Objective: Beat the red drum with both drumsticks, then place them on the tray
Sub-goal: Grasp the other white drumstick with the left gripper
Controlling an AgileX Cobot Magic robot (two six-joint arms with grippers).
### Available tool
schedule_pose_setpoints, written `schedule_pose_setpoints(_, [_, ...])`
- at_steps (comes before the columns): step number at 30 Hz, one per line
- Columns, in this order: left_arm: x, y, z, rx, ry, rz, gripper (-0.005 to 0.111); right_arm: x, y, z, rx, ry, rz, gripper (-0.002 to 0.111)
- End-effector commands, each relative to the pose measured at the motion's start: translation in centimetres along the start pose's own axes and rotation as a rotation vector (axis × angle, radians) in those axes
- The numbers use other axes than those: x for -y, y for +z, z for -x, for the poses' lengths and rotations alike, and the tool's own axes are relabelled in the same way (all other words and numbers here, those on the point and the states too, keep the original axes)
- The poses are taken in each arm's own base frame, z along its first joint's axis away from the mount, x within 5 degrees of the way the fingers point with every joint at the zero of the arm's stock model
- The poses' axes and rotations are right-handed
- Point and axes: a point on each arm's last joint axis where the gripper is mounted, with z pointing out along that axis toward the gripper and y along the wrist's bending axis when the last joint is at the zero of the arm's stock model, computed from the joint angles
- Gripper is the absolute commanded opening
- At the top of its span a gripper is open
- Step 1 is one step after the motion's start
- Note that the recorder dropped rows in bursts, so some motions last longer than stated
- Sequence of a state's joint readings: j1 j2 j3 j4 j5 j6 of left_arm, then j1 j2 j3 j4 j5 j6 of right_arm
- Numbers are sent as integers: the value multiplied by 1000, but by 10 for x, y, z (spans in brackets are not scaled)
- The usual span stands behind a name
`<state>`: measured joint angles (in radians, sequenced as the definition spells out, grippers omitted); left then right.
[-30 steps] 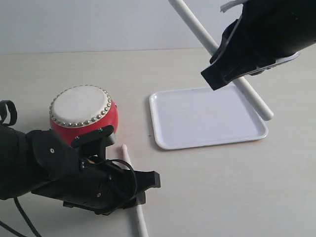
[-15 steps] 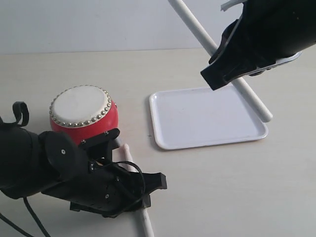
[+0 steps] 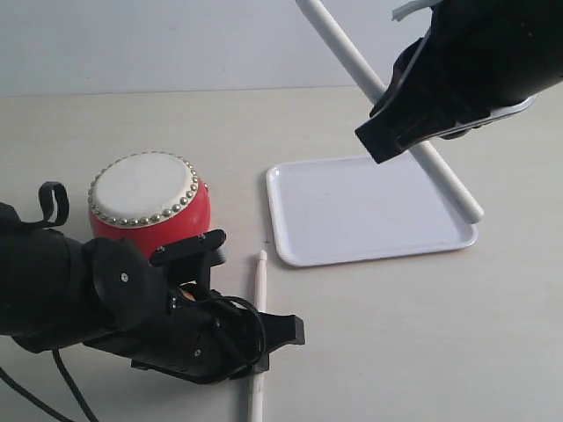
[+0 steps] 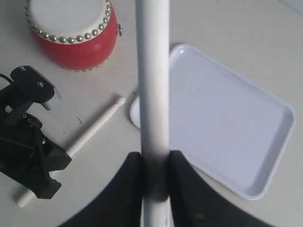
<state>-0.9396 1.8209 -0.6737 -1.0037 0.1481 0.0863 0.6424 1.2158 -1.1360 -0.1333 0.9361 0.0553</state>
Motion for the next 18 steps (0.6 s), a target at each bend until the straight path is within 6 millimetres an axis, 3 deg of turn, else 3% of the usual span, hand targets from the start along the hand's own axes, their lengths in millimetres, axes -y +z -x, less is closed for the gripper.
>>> schedule_pose_setpoints(1, [-17,14,-18,-130,110,79,0,0,-2,0,5,3,2,0])
schedule_pose_setpoints(8, [-14,7,-16,-114,192,70,0,1,-2,0,8,2,1,0])
schedule_pose_setpoints(18, [-2,-22,-3,13,331,7,0,0,-2,1,16,2,2,0])
